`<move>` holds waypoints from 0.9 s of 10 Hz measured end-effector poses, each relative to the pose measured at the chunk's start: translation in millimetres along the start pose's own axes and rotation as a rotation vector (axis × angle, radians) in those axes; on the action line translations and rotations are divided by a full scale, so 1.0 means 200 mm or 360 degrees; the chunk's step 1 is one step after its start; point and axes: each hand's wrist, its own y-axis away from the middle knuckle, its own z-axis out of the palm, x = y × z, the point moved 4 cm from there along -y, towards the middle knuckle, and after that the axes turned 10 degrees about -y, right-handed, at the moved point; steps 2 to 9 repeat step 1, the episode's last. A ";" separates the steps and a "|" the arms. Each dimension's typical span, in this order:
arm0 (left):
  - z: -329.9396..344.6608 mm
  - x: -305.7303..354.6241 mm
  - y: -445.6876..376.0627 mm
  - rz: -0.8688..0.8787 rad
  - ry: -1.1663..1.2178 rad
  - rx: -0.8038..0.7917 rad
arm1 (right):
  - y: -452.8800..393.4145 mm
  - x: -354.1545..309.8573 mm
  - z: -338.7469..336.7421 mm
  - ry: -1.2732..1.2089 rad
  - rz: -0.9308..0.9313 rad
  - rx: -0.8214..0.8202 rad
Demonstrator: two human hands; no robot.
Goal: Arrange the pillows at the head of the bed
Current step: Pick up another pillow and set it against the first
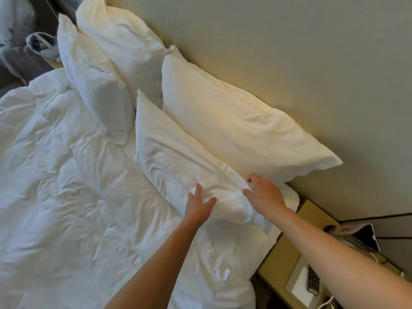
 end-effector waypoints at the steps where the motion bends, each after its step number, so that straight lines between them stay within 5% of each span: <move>1: 0.02 0.03 0.07 -0.0034 0.0038 -0.0003 | 0.10 -0.02 -0.20 -0.0192 0.0009 -0.0006; 9: 0.02 0.03 0.07 -0.0034 0.0038 -0.0003 | 0.10 -0.02 -0.20 -0.0192 0.0009 -0.0006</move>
